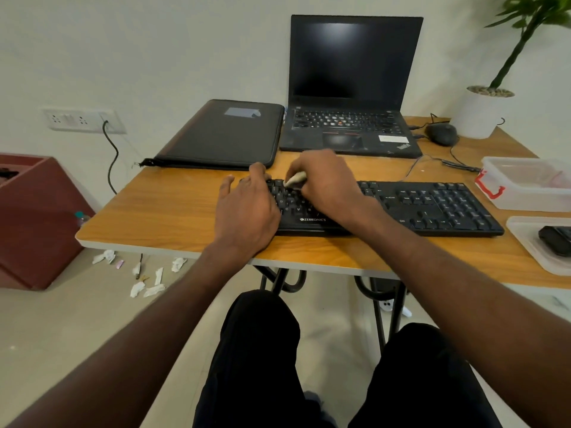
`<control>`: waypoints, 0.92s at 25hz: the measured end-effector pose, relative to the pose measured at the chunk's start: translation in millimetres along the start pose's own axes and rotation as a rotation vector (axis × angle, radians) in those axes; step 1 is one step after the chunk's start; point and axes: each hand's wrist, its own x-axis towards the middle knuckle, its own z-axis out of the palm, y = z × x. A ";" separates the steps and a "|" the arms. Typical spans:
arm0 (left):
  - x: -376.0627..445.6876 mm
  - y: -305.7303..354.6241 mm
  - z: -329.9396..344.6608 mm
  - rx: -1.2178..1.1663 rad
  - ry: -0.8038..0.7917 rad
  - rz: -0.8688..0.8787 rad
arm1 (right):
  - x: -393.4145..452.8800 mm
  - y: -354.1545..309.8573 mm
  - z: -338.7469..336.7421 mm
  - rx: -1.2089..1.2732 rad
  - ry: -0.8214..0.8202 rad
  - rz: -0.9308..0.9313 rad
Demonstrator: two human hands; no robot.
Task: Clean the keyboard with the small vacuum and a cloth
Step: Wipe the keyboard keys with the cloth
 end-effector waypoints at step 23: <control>-2.5 22.9 -5.0 -0.027 -0.014 -0.037 | -31.2 36.5 -21.5 0.032 -0.036 0.083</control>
